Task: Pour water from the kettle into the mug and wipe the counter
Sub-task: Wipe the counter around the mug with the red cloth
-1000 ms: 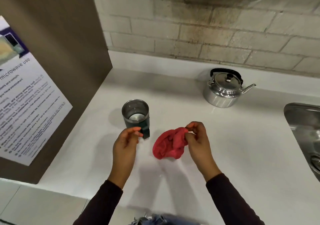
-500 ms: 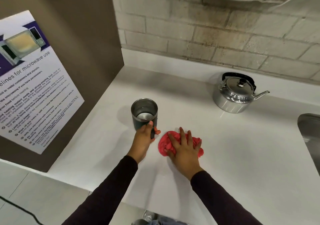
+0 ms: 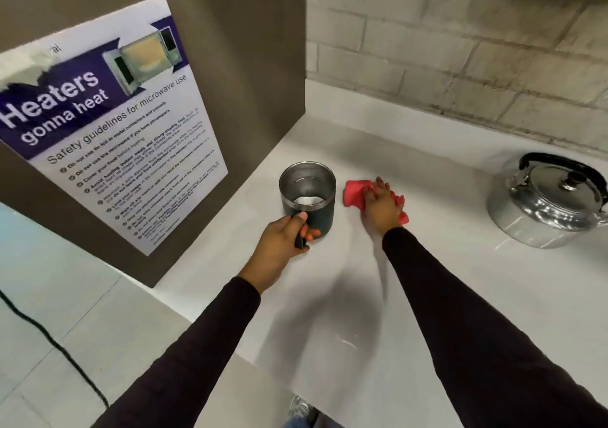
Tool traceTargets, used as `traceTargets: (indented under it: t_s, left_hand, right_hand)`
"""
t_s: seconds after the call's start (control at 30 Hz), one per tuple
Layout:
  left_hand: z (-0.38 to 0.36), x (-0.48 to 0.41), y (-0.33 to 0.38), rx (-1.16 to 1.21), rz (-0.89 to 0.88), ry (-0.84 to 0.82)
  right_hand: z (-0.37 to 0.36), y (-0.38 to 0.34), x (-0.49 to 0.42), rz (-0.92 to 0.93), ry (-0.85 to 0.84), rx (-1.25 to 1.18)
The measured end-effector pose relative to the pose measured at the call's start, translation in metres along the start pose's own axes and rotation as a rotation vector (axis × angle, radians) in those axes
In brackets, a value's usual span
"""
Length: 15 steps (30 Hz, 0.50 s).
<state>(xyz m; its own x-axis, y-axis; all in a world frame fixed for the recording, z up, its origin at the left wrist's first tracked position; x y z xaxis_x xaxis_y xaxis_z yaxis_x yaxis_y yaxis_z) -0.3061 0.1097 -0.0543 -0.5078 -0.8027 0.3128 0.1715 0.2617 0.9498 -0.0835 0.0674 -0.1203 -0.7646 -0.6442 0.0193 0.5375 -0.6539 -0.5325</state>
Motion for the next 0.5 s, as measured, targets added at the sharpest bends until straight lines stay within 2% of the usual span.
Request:
traceTargets:
  t_s: [0.07,0.17,0.23,0.33,0.43,0.5]
  left_hand:
    - [0.012,0.001,0.007,-0.013,-0.029,0.010]
    - [0.029,0.005,0.018,-0.026,-0.068,0.023]
    - [0.036,0.009,0.025,-0.028,-0.083,0.030]
    - [0.043,0.014,0.031,-0.009,-0.091,0.045]
    - [0.046,0.018,0.036,0.015,-0.082,0.052]
    - [0.048,0.021,0.038,0.025,-0.079,0.056]
  right_hand:
    - [-0.011,-0.021,0.002,0.110,-0.080,-0.076]
    - [-0.028,-0.044,0.021,0.315,-0.231,-0.035]
    - [-0.033,-0.054,0.042,0.364,-0.332,-0.078]
    - [-0.039,-0.057,0.086,0.522,-0.425,-0.012]
    - [-0.033,-0.039,0.131,0.673,-0.426,0.011]
    - [-0.022,-0.016,0.149,0.683,-0.408,-0.005]
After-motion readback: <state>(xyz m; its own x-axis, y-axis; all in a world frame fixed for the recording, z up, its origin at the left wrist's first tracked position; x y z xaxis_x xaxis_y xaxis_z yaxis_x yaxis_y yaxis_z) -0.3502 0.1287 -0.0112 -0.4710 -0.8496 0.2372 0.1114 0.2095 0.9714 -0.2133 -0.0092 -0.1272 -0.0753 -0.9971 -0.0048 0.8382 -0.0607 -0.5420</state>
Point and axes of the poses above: each hand's wrist, its own x-axis away from the middle knuckle, its own z-axis out of the back of the hand, y = z × x, the point moved 2 cm from there along -x, towards the middle knuckle, and after that the axes turned 8 degrees about y, right-handed, at the moved point
